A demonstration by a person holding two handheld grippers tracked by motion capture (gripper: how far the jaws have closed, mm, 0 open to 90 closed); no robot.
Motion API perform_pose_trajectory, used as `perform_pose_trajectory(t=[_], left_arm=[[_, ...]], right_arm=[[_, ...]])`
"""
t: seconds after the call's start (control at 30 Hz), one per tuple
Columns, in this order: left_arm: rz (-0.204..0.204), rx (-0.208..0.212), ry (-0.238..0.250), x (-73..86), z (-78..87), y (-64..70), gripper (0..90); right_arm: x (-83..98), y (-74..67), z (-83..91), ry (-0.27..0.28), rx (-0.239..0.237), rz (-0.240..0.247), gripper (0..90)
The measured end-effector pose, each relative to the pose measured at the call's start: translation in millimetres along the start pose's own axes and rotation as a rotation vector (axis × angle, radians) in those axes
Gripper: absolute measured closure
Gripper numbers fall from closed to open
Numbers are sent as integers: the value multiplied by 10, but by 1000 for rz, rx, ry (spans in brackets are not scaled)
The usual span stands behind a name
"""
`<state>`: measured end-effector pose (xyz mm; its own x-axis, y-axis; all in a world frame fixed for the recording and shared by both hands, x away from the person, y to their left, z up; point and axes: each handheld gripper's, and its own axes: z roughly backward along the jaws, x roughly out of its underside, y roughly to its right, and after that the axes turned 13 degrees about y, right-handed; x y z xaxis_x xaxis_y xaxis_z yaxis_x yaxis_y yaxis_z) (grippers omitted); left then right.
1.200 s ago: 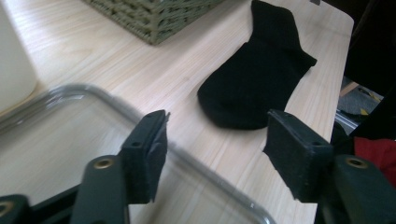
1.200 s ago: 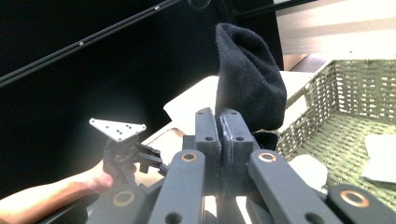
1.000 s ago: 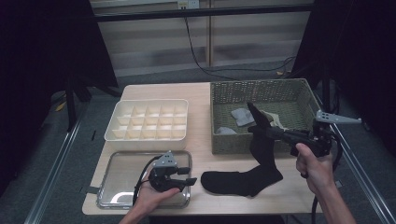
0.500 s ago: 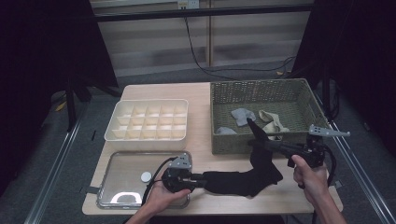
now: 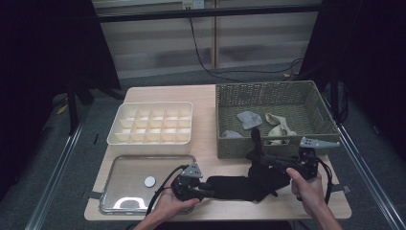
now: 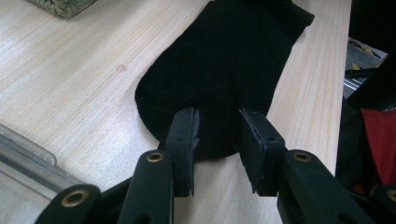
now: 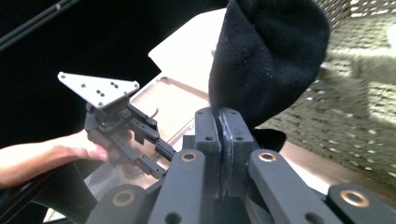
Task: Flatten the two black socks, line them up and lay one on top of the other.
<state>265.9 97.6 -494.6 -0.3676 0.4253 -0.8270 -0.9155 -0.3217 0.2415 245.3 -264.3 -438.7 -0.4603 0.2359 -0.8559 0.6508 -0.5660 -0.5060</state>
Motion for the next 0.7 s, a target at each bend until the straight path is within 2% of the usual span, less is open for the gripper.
perform_pose_trajectory(t=[0.17, 0.7], left_arm=[[0, -1, -15, -6, 5, -6, 664], [9, 3, -12, -4, -5, -15, 662]], right_arm=[[87, -25, -104, -31, -9, 2, 868], [445, -96, -429, -177, -37, -3, 866]])
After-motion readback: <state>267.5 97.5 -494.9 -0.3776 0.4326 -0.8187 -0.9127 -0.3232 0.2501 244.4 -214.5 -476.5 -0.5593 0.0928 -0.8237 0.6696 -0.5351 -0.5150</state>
